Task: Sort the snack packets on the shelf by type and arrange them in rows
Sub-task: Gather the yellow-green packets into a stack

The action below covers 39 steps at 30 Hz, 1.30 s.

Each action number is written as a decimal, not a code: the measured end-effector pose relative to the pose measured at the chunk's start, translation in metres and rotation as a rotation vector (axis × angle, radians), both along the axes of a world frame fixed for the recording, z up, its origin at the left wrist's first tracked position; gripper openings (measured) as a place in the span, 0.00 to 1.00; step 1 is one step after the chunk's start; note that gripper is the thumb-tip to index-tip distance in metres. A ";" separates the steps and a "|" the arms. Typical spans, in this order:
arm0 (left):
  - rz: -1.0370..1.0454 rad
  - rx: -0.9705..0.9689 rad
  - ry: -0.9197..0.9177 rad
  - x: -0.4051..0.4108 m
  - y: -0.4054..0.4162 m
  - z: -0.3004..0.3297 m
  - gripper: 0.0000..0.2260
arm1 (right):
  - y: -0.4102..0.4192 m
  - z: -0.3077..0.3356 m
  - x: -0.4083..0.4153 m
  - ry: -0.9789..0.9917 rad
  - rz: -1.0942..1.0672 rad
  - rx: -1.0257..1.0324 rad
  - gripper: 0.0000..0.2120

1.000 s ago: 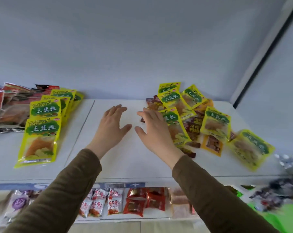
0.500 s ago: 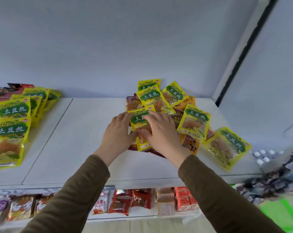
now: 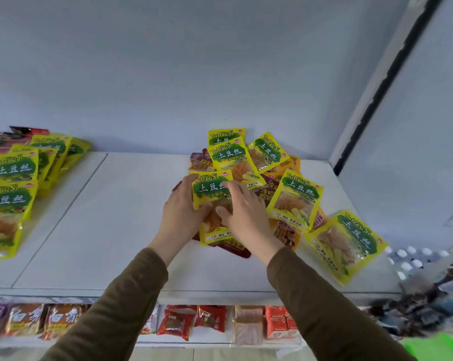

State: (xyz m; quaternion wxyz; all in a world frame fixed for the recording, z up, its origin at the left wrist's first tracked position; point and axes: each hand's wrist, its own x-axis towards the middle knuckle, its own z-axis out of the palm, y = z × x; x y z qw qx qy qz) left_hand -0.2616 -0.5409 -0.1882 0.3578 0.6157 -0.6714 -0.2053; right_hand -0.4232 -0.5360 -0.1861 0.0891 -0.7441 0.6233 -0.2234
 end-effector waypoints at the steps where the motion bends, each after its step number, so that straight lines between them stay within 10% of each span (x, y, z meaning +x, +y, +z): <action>1: 0.016 -0.023 0.059 -0.005 0.000 0.001 0.29 | -0.002 0.001 0.000 -0.086 0.016 0.012 0.28; 13: 0.169 0.127 0.624 -0.027 -0.025 0.006 0.45 | -0.030 0.006 -0.017 -0.327 0.056 -0.018 0.28; 18: 0.136 0.211 0.826 -0.032 -0.039 0.015 0.23 | -0.045 0.017 -0.029 -0.427 0.049 0.005 0.36; 24: 0.095 0.177 0.598 -0.041 -0.069 0.016 0.11 | -0.082 0.033 -0.044 -0.324 -0.062 -0.036 0.45; 30: 0.197 0.224 0.151 -0.039 -0.108 0.008 0.31 | -0.117 0.024 -0.055 -0.234 -0.104 0.203 0.41; 39: 0.120 0.402 0.559 -0.050 -0.149 0.026 0.45 | -0.124 0.011 -0.048 -0.390 -0.061 0.183 0.40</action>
